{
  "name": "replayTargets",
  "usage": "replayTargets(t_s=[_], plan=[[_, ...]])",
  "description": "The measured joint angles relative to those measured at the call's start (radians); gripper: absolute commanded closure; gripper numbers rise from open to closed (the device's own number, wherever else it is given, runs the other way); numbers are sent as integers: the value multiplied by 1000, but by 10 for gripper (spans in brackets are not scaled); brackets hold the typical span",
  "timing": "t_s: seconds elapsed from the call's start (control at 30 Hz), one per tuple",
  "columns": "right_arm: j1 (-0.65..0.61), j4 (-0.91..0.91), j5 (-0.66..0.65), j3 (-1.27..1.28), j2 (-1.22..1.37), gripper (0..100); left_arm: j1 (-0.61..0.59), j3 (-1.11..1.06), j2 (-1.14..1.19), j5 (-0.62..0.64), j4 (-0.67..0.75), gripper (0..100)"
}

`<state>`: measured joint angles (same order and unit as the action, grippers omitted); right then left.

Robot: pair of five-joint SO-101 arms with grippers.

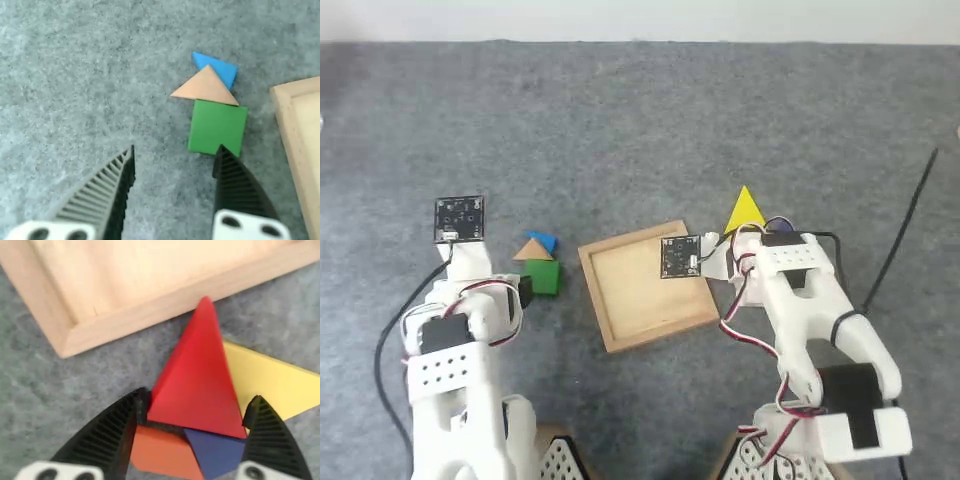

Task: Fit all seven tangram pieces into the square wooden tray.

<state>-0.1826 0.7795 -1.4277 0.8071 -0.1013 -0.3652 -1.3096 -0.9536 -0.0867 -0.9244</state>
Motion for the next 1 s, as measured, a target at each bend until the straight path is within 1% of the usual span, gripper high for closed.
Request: replayTargets(t_s=[0.13, 0.2, 0.43, 0.53, 0.6, 0.9, 0.93, 1.0], plan=[[-18, -3, -12, 0, 5, 686, 0, 0, 0, 0, 0, 750], [-29, -3, -17, 0, 23, 716, 0, 0, 0, 0, 0, 750], [-29, -12, -18, -49, 64, 991, 0, 0, 0, 0, 0, 750], [-37, -14, -18, -52, 64, 979, 0, 0, 0, 0, 0, 750], [-38, -14, -17, -54, 63, 991, 0, 0, 0, 0, 0, 750], [11, -6, 92, -100, 81, 989, 0, -2, 0, 0, 0, 750], [21, -6, 101, -109, 86, 983, 0, -2, 0, 0, 0, 750], [44, -6, 101, -120, 87, 928, 0, -2, 0, 0, 0, 750]])
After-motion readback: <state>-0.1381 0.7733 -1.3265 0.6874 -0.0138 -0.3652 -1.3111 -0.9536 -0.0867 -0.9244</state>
